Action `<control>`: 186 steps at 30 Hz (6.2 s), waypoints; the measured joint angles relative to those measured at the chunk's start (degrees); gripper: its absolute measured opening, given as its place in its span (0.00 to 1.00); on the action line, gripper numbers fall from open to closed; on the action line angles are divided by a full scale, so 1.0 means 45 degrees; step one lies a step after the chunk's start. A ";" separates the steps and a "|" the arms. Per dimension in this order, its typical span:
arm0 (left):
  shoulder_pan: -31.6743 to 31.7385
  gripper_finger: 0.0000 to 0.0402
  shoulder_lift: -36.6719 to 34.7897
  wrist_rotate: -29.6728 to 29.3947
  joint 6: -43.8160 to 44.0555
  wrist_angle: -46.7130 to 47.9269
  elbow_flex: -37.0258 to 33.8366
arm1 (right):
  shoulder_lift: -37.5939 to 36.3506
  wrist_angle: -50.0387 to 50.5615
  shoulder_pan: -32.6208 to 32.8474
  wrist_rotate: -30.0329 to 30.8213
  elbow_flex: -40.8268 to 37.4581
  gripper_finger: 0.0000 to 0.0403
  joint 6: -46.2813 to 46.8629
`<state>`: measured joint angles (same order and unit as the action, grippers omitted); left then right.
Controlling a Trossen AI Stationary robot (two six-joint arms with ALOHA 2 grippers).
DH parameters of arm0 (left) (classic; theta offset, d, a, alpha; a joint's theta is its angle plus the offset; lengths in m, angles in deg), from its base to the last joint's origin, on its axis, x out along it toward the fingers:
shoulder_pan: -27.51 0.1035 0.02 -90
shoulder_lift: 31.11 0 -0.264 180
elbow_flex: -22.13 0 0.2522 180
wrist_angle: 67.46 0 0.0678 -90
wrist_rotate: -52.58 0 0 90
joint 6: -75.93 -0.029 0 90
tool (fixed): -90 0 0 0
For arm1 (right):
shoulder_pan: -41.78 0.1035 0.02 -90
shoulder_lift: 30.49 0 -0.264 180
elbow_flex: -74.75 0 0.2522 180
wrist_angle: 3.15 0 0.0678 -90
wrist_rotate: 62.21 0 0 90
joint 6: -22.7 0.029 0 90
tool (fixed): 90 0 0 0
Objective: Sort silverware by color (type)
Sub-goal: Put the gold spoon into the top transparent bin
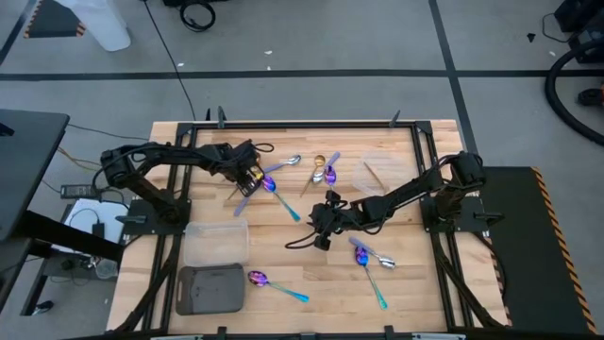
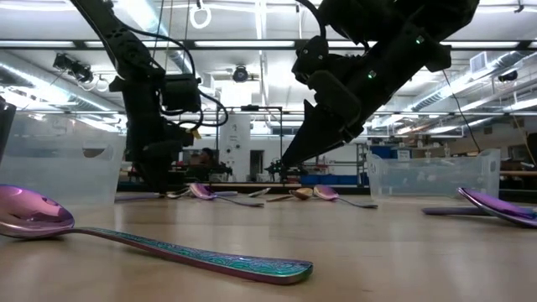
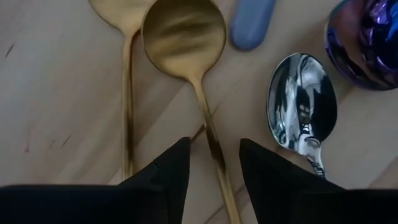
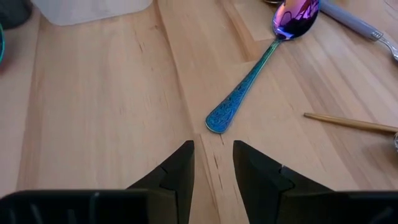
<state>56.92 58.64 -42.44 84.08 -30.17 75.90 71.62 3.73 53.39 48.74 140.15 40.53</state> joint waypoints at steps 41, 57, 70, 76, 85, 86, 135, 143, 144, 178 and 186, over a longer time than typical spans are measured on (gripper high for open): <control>-0.1762 0.03 -0.0796 -0.1329 -0.1330 0.3855 0.3310 | -0.0019 0.0378 0.0309 0.0075 0.0005 0.29 -0.0563; -0.5199 0.03 -0.0805 -0.4832 -0.4543 0.2191 0.3842 | -0.3372 0.3988 0.0357 -0.0121 0.0000 0.29 0.0843; -0.8015 0.03 -0.0781 -0.6557 -0.9059 0.0217 0.3852 | -0.4969 0.4629 -0.1404 -0.3421 0.0000 0.29 0.2109; -0.8915 0.04 -0.0781 -0.6756 -1.1563 -0.1098 0.3852 | -0.4887 0.4484 -0.2517 -0.5034 0.0000 0.29 0.3032; -1.0127 0.04 -0.0776 -0.6721 -1.4825 -0.2534 0.3849 | -0.4872 0.3186 -0.3283 -0.5327 0.0000 0.30 0.4198; -1.0222 0.04 -0.0776 -0.6726 -1.5054 -0.2597 0.3851 | -0.4872 0.2952 -0.3288 -0.5408 0.0000 0.30 0.4313; -0.9986 0.04 -0.0762 -0.4339 -2.3090 -0.6911 0.3847 | -0.4804 -0.1033 -0.2608 -0.5994 0.0000 0.35 0.5605; -0.9738 0.04 -0.0762 -0.3562 -2.3976 -0.7791 0.3832 | -0.4804 -0.2051 -0.2544 -0.6514 0.0000 0.34 0.5415; -0.9670 0.04 -0.0762 -0.3457 -2.4019 -0.7807 0.3833 | -0.4804 -0.2152 -0.2511 -0.6508 0.0005 0.34 0.5381; -0.9466 0.22 -0.0757 -0.3906 -2.4261 -0.7875 0.3837 | -0.4809 -0.1899 -0.2429 -0.6237 0.0005 0.06 0.4707; -0.9993 0.32 -0.0767 -0.4914 -2.2008 -0.7864 0.3847 | -0.4804 -0.0781 -0.2599 -0.6241 0.0000 0.07 0.4521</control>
<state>11.96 55.19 -64.56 -14.96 -65.56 93.21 50.00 0.22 41.70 20.65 140.15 60.87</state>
